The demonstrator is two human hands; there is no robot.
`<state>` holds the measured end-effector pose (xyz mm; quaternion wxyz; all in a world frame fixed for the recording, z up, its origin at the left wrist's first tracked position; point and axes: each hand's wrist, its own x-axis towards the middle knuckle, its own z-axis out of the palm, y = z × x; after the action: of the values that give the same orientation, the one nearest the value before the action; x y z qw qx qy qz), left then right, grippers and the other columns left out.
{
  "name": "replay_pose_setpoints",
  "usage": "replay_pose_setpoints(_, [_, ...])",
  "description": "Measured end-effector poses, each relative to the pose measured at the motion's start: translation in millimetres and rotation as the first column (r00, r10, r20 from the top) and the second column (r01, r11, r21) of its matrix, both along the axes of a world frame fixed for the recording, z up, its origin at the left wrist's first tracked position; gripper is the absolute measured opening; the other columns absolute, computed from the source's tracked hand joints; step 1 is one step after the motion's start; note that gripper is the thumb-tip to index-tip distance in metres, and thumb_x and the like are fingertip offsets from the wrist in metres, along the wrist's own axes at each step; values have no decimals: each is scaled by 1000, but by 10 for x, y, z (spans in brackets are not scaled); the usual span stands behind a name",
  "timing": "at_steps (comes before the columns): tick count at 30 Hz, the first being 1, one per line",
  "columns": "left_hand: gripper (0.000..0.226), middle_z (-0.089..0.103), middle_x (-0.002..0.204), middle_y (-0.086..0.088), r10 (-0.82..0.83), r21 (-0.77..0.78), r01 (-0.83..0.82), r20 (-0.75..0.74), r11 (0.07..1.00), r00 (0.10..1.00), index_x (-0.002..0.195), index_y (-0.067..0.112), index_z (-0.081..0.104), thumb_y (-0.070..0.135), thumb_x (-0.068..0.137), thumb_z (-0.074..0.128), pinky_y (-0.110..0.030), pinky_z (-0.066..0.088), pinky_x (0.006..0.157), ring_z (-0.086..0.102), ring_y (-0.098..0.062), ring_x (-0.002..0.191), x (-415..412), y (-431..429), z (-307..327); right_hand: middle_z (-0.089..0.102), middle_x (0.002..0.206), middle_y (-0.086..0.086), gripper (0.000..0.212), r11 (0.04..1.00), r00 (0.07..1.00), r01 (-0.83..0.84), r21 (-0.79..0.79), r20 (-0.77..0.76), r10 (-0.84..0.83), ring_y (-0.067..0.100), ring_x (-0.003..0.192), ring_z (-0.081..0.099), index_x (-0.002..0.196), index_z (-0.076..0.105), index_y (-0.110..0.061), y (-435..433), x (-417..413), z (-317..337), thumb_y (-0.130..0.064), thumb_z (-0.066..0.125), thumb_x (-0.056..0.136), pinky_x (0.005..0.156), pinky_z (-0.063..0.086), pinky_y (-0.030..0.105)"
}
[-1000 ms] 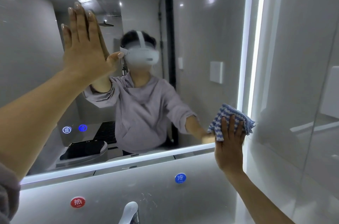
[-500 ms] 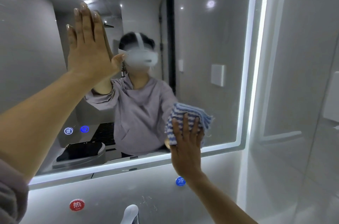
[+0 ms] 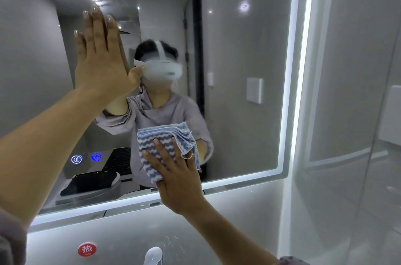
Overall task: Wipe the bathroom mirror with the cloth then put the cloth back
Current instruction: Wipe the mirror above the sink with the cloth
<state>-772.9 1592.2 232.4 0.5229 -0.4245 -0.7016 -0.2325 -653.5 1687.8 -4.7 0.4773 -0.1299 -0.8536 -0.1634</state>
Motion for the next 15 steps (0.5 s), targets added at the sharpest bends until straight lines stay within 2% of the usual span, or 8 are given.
replay_pose_setpoints(3, [101,-12,155,-21,3,-5,-3,3,1000,1000,146,3,-8,62,83,44,-48,-7,114,-13,-33,142,-14,2,1,0,161,-8,57,1000,1000,-7,29,22,7,21,148,4,152,7,-32,115,46,-3,-37,30,101,119,1,46])
replay_pose_setpoints(6, [102,-12,155,-21,-4,-4,4,5,1000,1000,146,3,-9,64,82,43,-47,-8,113,-13,-32,143,-20,5,3,5,161,-9,53,999,999,-25,29,23,24,22,148,8,152,10,-33,222,126,12,-36,26,102,119,5,48])
replay_pose_setpoints(9, [102,-12,155,-20,4,2,-4,5,1000,1000,146,4,-9,66,81,41,-46,-8,113,-13,-32,143,-23,10,-1,7,161,-9,51,999,1000,-10,38,-8,10,22,148,9,152,12,-33,336,242,24,-35,23,102,119,2,46])
replay_pose_setpoints(12, [103,-11,155,-20,9,5,-9,3,1000,1000,146,4,-8,70,79,36,-46,-8,113,-12,-32,143,-20,12,-4,3,160,-11,58,998,998,25,52,-65,-22,20,148,4,152,7,-35,466,367,23,-32,31,99,119,-1,45])
replay_pose_setpoints(15, [103,-11,155,-19,4,5,-4,9,1000,1000,146,5,-8,69,80,38,-44,-9,112,-12,-31,143,-28,15,0,6,160,-10,62,999,992,43,21,-120,-40,21,148,1,151,12,-35,632,529,21,-28,37,95,118,10,49])
